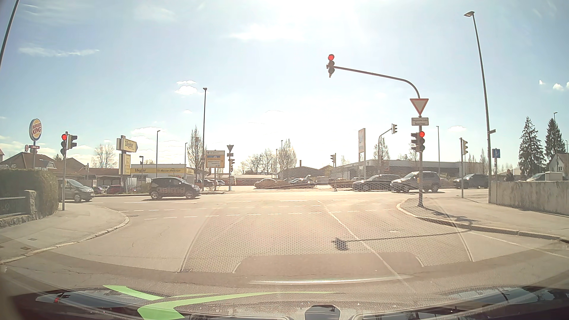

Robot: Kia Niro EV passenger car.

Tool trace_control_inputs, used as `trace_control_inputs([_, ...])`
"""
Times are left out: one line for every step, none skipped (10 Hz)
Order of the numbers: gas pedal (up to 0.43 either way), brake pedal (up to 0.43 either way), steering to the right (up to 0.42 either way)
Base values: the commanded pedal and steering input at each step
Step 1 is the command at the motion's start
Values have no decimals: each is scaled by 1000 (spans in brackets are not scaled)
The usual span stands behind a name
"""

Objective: Follow the waypoints while adhering to traffic rules and regulations

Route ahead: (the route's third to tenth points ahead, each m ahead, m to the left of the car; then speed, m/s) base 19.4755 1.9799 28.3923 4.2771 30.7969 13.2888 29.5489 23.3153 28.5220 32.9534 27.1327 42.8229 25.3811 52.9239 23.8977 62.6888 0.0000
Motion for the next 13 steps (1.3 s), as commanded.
trace_control_inputs([0,335,-1])
trace_control_inputs([0,329,0])
trace_control_inputs([0,335,0])
trace_control_inputs([0,329,0])
trace_control_inputs([0,329,0])
trace_control_inputs([0,329,0])
trace_control_inputs([0,335,0])
trace_control_inputs([0,329,0])
trace_control_inputs([0,329,0])
trace_control_inputs([0,329,0])
trace_control_inputs([0,329,0])
trace_control_inputs([0,335,0])
trace_control_inputs([0,329,0])
